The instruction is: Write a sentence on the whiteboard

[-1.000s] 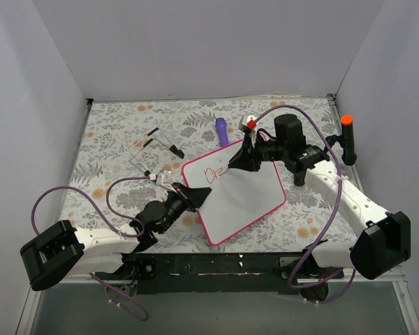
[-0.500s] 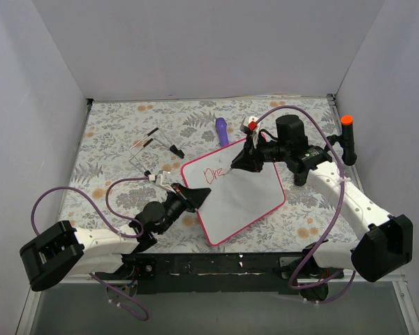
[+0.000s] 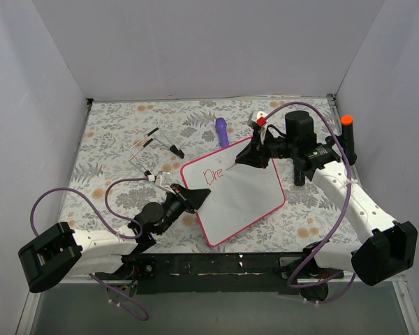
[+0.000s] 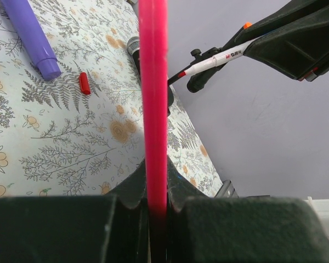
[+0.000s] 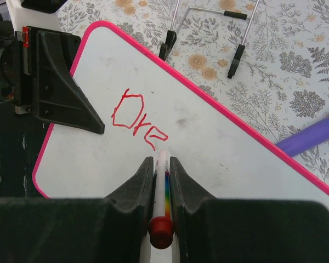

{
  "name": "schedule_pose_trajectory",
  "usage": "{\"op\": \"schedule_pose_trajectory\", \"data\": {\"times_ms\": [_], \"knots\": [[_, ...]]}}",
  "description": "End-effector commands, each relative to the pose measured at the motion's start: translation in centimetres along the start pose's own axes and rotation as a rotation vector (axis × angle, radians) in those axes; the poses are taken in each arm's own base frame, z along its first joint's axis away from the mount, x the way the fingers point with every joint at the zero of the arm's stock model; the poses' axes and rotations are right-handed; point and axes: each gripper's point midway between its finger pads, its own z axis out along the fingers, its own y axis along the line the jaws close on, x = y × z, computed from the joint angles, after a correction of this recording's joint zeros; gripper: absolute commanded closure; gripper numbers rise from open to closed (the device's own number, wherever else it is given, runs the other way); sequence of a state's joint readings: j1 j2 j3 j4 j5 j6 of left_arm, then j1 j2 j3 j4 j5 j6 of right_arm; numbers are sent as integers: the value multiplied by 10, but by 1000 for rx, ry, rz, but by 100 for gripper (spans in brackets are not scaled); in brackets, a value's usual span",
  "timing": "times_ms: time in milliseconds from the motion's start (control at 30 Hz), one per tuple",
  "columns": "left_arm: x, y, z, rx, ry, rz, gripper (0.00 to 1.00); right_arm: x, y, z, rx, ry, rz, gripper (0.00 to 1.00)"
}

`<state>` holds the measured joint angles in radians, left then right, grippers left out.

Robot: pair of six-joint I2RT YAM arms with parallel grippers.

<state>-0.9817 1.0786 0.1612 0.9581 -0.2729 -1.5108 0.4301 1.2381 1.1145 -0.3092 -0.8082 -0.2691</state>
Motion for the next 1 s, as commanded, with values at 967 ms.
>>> {"op": "schedule_pose_trajectory", "data": {"times_ms": [967], "knots": [[-31, -41, -2, 139, -93, -36, 100, -25, 6, -7, -53, -53, -83, 99]]}}
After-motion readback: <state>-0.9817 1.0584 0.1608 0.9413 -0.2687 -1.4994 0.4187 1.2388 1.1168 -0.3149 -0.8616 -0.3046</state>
